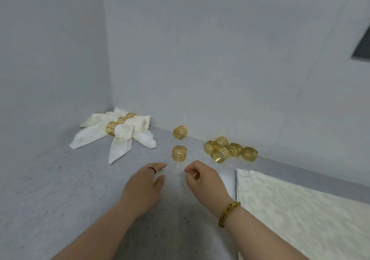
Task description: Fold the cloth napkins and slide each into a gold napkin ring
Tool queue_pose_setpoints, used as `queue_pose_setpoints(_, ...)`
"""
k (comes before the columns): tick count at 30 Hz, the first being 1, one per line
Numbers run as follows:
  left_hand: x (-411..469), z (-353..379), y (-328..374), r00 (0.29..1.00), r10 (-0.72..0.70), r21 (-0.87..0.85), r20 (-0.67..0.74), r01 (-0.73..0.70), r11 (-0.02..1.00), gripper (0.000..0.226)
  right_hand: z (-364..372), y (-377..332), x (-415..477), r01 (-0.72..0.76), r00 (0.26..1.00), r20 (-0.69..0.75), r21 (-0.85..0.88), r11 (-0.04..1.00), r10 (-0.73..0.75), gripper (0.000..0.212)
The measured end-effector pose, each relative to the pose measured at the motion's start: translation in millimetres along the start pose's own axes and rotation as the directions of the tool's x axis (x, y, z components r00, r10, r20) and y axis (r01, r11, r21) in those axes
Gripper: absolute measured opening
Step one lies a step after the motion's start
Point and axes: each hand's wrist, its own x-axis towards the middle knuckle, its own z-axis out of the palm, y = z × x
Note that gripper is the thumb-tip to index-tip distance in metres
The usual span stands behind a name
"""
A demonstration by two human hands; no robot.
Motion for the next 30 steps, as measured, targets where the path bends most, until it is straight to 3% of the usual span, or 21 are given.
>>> queue_pose_setpoints(8,-94,42,50,0.965,0.207,-0.115,0.161,-0.19,0.975,0.012,-69,43,-156,-0.081,0.997,-0.008,-0.138,0.987,0.081,0.009)
queue_pose_setpoints(11,-134,50,64,0.925,0.294,-0.186,0.24,-0.254,0.949,0.016,-83,49,-215,-0.168,0.985,0.004,-0.16,0.973,0.171,0.009)
queue_pose_setpoints(15,-185,53,81,0.832,0.379,-0.283,0.406,-0.28,0.918,0.019,-97,41,-280,-0.205,0.97,0.089,-0.21,0.956,0.227,0.029)
queue_pose_setpoints(18,-219,51,90,0.717,0.424,-0.298,0.553,-0.305,0.904,0.054,-103,43,-313,-0.156,0.955,0.205,-0.269,0.95,0.215,0.046)
queue_pose_setpoints(20,-232,55,93,0.664,0.414,-0.237,0.623,-0.344,0.909,0.076,-97,50,-324,-0.096,0.964,0.206,-0.318,0.943,0.168,0.053)
queue_pose_setpoints(23,-240,61,95,0.708,0.421,-0.231,0.567,-0.354,0.906,0.071,-86,58,-328,-0.071,0.986,0.121,-0.333,0.94,0.118,0.052)
queue_pose_setpoints(25,-243,64,97,0.746,0.421,-0.267,0.516,-0.327,0.907,0.034,-84,61,-328,-0.078,0.989,0.092,-0.321,0.944,0.113,0.052)
queue_pose_setpoints(26,-242,66,95,0.761,0.433,-0.289,0.483,-0.329,0.899,0.028,-84,62,-328,-0.078,0.99,0.085,-0.312,0.947,0.11,0.052)
queue_pose_setpoints(30,-235,75,85,0.833,0.388,-0.393,0.394,-0.229,0.891,0.024,-84,65,-328,-0.078,0.995,0.048,-0.238,0.968,0.092,0.05)
